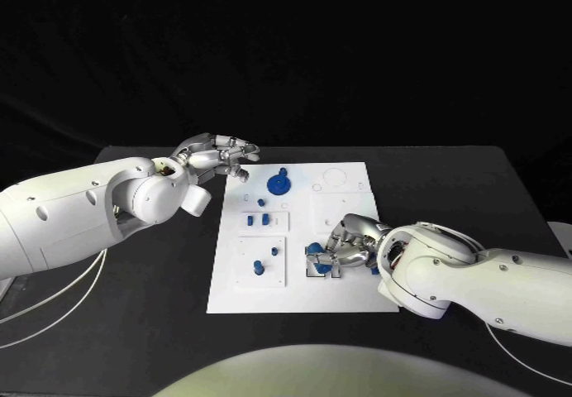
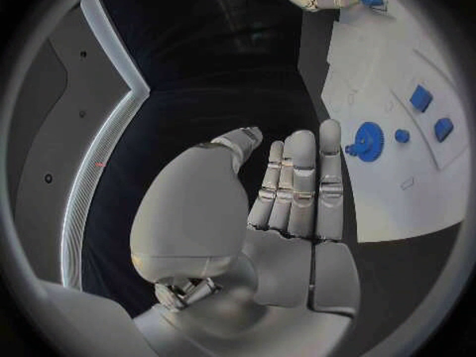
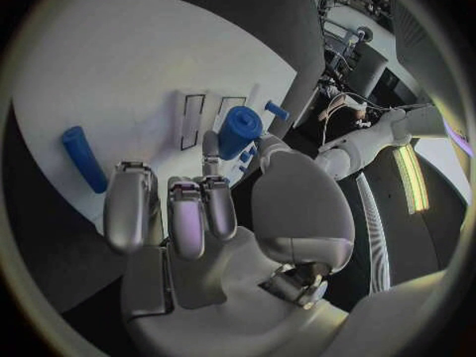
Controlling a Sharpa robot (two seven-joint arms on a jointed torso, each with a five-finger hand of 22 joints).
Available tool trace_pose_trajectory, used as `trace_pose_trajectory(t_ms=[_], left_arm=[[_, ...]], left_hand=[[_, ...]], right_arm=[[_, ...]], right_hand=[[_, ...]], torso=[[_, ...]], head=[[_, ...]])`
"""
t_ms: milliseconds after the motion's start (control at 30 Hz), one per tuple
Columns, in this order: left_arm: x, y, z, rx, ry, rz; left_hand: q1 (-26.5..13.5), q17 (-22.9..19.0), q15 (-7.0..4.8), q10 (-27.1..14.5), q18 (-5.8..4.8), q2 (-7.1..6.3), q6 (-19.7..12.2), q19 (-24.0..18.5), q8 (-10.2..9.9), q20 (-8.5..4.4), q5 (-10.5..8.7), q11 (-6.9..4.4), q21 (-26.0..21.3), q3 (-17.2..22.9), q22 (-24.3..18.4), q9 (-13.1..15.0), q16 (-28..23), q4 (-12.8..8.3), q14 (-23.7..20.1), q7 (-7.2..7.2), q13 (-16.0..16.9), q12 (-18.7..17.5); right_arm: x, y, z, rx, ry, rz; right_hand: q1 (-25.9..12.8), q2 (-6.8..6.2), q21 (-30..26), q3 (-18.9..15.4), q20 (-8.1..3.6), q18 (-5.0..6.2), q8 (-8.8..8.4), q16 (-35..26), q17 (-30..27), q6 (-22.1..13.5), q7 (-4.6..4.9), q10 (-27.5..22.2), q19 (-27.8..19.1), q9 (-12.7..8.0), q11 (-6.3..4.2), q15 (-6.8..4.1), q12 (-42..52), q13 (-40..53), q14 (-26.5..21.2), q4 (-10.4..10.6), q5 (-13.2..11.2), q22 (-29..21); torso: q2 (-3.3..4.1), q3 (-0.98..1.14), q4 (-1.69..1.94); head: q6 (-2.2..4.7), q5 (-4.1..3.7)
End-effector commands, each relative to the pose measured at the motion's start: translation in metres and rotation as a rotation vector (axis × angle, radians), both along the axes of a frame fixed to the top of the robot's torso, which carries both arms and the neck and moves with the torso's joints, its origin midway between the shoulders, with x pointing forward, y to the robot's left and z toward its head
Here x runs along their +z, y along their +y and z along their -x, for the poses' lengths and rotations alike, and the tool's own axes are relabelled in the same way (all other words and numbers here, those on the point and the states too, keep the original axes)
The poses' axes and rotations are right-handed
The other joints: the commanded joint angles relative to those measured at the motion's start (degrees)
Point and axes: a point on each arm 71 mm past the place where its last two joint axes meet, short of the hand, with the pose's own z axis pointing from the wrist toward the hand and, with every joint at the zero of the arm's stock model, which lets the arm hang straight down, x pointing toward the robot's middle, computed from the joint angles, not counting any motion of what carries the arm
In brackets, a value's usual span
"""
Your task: Assemble the parts on the task board
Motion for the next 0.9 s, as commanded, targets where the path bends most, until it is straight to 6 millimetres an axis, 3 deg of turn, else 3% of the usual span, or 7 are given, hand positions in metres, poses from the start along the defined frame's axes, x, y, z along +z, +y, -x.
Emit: trace_pose_trajectory(t_ms=[33, 200, 300, 567, 633, 733, 900], left_arm=[[0.001, -0.003, 0.001, -0.024, -0.001, 0.002], [0.001, -0.003, 0.001, -0.026, 0.001, 0.001], [0.001, -0.003, 0.001, -0.026, 0.001, 0.001], [0.001, -0.002, 0.001, -0.026, 0.002, 0.0], [0.001, -0.002, 0.001, -0.026, 0.002, 0.0], [0.001, -0.002, 0.001, -0.025, 0.002, 0.0], [0.001, -0.001, 0.001, -0.024, 0.002, -0.001]], left_hand=[[-0.05, -0.07, 0.09, -0.37, 0.51, 0.36, -0.35, 0.21, 0.39, 0.14, 0.23, -0.05, -0.32, -0.29, -0.09, 0.05, 0.02, 0.04, -0.23, 0.07, -0.02, 0.14], [-0.06, -0.07, 0.1, -0.4, 0.51, 0.36, -0.36, 0.21, 0.4, 0.15, 0.23, -0.04, -0.33, -0.3, -0.1, 0.05, 0.02, 0.05, -0.24, 0.08, -0.02, 0.14], [-0.06, -0.07, 0.1, -0.4, 0.51, 0.36, -0.36, 0.21, 0.4, 0.15, 0.23, -0.04, -0.33, -0.3, -0.1, 0.05, 0.02, 0.05, -0.24, 0.08, -0.02, 0.14], [-0.07, -0.07, 0.12, -0.48, 0.51, 0.33, -0.41, 0.2, 0.42, 0.16, 0.22, -0.02, -0.36, -0.34, -0.1, 0.05, 0.03, 0.06, -0.27, 0.1, -0.03, 0.13], [-0.07, -0.07, 0.12, -0.48, 0.51, 0.33, -0.41, 0.2, 0.42, 0.16, 0.22, -0.02, -0.36, -0.34, -0.1, 0.05, 0.03, 0.06, -0.27, 0.1, -0.03, 0.13], [-0.07, -0.07, 0.12, -0.48, 0.51, 0.33, -0.41, 0.2, 0.42, 0.16, 0.22, -0.02, -0.36, -0.34, -0.1, 0.05, 0.03, 0.06, -0.27, 0.1, -0.03, 0.13], [-0.07, -0.07, 0.12, -0.48, 0.51, 0.33, -0.41, 0.2, 0.42, 0.16, 0.22, -0.02, -0.36, -0.34, -0.1, 0.05, 0.03, 0.06, -0.27, 0.1, -0.03, 0.13]], right_arm=[[-0.001, 0.001, -0.001, 0.016, -0.014, 0.019], [-0.001, 0.0, -0.004, 0.012, -0.03, 0.029], [-0.001, 0.0, -0.005, 0.013, -0.044, 0.038], [0.002, 0.001, -0.003, 0.022, -0.069, 0.038], [0.003, 0.0, -0.001, 0.027, -0.075, 0.028], [0.007, -0.002, 0.004, 0.036, -0.079, 0.008], [0.012, -0.007, 0.012, 0.05, -0.08, -0.011]], right_hand=[[-1.25, -0.02, -0.4, -2.97, -0.39, -0.66, -0.13, 0.23, 15.1, -0.21, 0.44, 2.18, 0.96, 0.16, -0.34, -0.45, -0.43, 8.84, 5.97, 0.03, 0.19, 10.15], [-2.89, 0.45, -1.4, -12.17, -0.27, -0.51, -0.35, 0.23, 15.1, -0.81, 0.68, 1.37, 0.74, 1.07, -0.13, -0.29, -1.77, 7.72, 5.97, 0.13, -1.58, 10.01], [-3.99, 0.39, -1.65, -15.24, -0.21, -0.48, -0.39, 0.23, 15.1, -0.97, 0.74, 1.2, 0.7, 1.36, -0.07, -0.23, -2.06, 7.51, 5.97, 0.18, -1.92, 9.99], [-4.69, 0.25, -1.67, -16.3, -0.19, -0.48, -0.36, 0.23, 15.1, -0.98, 0.75, 1.12, 0.72, 1.58, -0.06, -0.22, -2.22, 7.4, 5.97, 0.19, -2.33, 10.02], [-4.27, 1.07, -1.6, -15.98, -0.18, -0.5, -0.37, 0.23, 15.1, -1.01, 0.75, 1.16, 0.76, 1.71, -0.06, -0.21, -2.18, 7.46, 5.97, 0.15, -1.9, 10.06], [-1.63, 3.48, -1.28, -14.51, -0.19, -0.57, -0.41, 0.23, 15.1, -1.05, 0.7, 1.57, 0.91, 2.04, -0.1, -0.23, -1.63, 8.05, 5.97, -0.01, 0.12, 10.23], [2.87, 4.27, -0.92, -13.72, -0.31, -0.64, -0.19, 0.23, 15.1, -0.6, 0.45, 1.84, 1.09, 2.62, -0.32, -0.39, -1.27, 8.46, 5.97, -0.16, 1.63, 10.43]], torso=[[-0.03, -0.02, -0.02], [-0.06, -0.02, -0.02], [-0.07, 0.0, -0.01], [-0.06, 0.03, 0.0], [-0.06, 0.03, 0.01], [-0.07, 0.04, 0.0], [-0.12, 0.0, -0.1]], head=[[-0.23, 0.14], [-0.28, 0.18], [-0.25, 0.12], [-0.35, 0.01], [-0.37, -0.01], [-0.34, -0.01], [-0.21, -0.03]])
